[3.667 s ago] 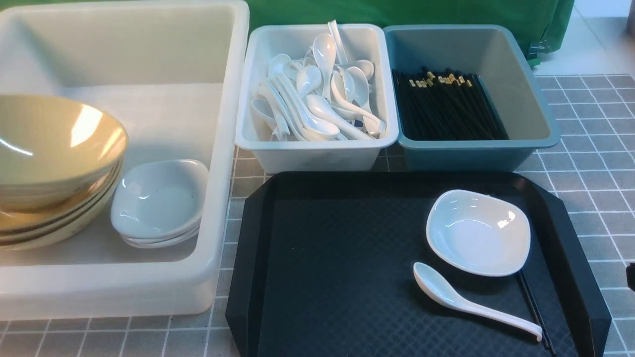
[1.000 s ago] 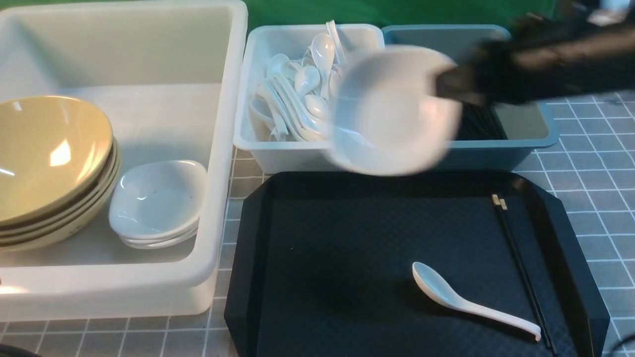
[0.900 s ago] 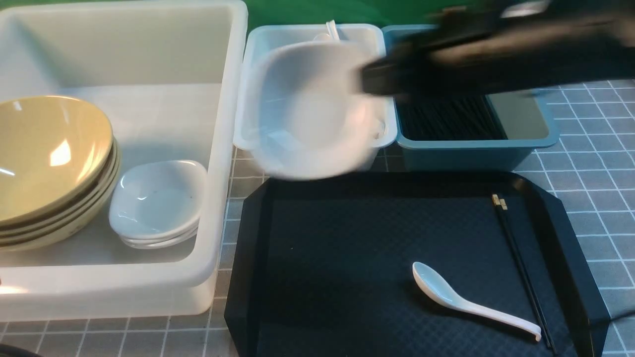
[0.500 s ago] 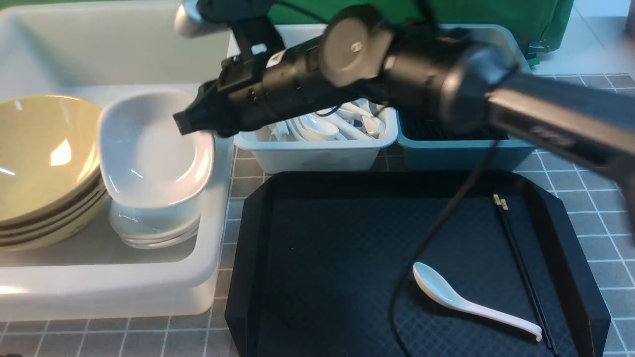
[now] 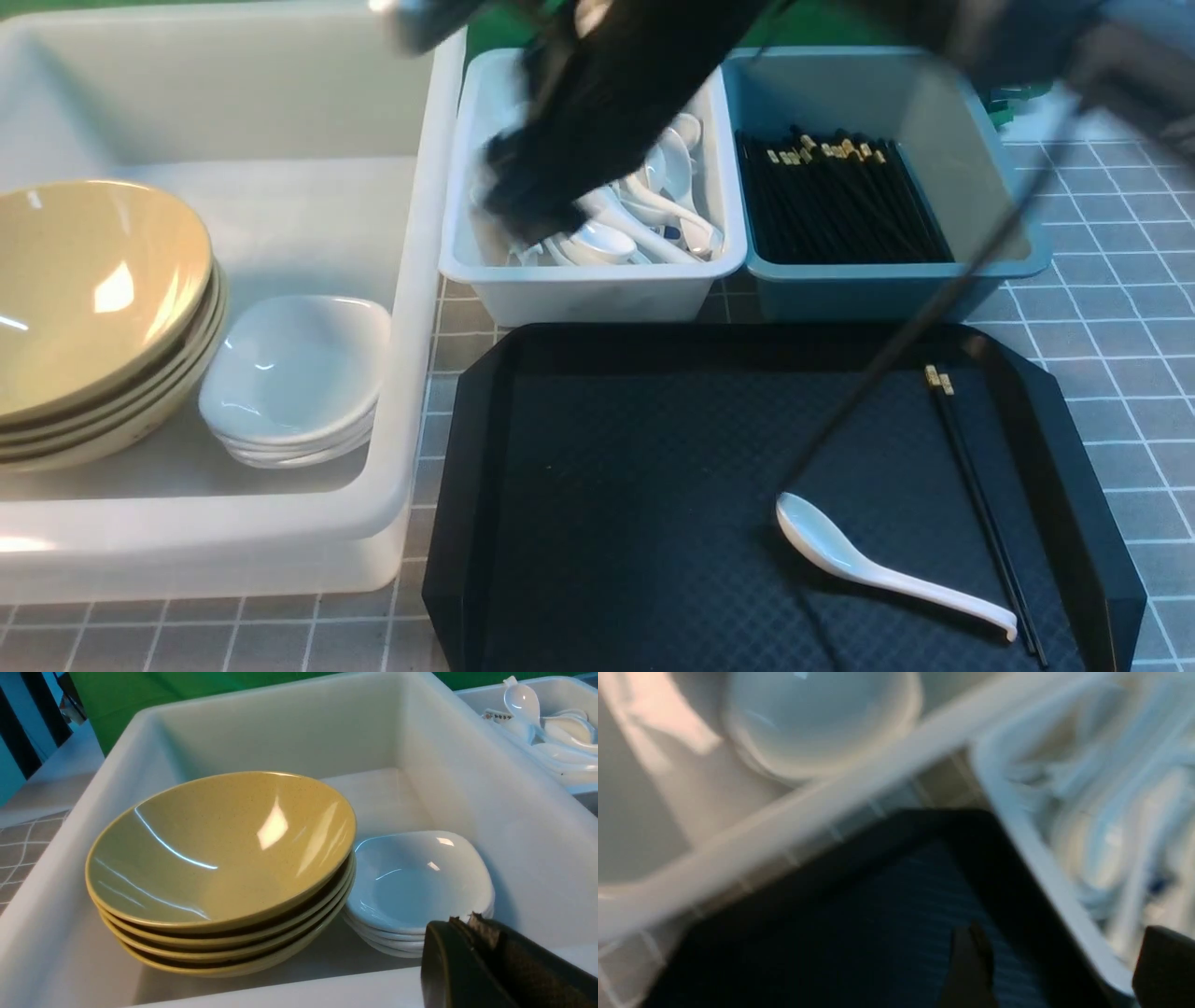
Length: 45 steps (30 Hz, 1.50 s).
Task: On grey table put chopsticks spoon bowls plates into blue grey white boxes.
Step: 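Reach down and grasp the white spoon resting in the bowl with the right gripper, then place the white spoon into the bin of spoons with the right gripper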
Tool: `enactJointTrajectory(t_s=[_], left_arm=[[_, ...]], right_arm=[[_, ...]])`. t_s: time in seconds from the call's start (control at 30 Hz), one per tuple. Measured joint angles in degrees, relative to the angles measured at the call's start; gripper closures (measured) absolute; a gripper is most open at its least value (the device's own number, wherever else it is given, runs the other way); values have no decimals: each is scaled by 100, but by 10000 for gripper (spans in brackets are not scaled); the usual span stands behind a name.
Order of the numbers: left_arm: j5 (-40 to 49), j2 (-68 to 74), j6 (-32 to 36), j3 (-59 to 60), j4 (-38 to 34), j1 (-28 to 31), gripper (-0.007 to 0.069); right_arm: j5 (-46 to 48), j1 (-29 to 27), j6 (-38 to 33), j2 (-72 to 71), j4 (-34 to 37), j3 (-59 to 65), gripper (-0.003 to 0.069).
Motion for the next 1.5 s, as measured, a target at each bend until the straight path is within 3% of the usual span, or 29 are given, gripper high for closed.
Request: enactJointTrajectory(t_s=[0.07,0.27,0.43,0.5,0.6,0.7,0.8,0.9,0.93,1.1,1.33,1.4,1.5], left_arm=[[0,0,0,0,16,0,634],[0,0,0,0,28,0,634],[-6,0,0,0,28,0,634],[-23,0,-5,0,28,0,634],[-126,0,-5,31,28,0,634],[-183,0,-5,120,35,0,634],[-244,0,-5,175,45,0,634],[-302,0,1,175,45,0,634],[-310,0,1,175,45,0,634],[-341,0,-4,175,45,0,634],[-376,0,-4,175,47,0,634],[-378,0,-4,175,47,0,634],[-378,0,-4,175,53,0,634]], right_arm=[[13,-424,137,-624,-311,879,177],[-733,-1411,26,-1539,-22,3833,177],[-2190,-1794,-847,-1613,1402,6120,176],[-2609,-1759,-1497,-1510,2209,6514,176],[-3060,-1652,-1971,-1259,2698,6640,182],[-3367,-1591,-2084,-1003,2847,6647,226],[-3446,-1575,-2137,-890,2993,6524,327],[-3164,-1561,-2137,-831,2991,6277,538],[-3061,-1561,-2137,-826,3014,6157,550],[-3037,-1556,-2205,-861,3398,4951,547],[-5215,-1556,-2921,-215,4283,2631,533],[-5425,-1556,-2958,258,4346,1972,487],[-5186,-1572,-2977,917,4353,1043,323]])
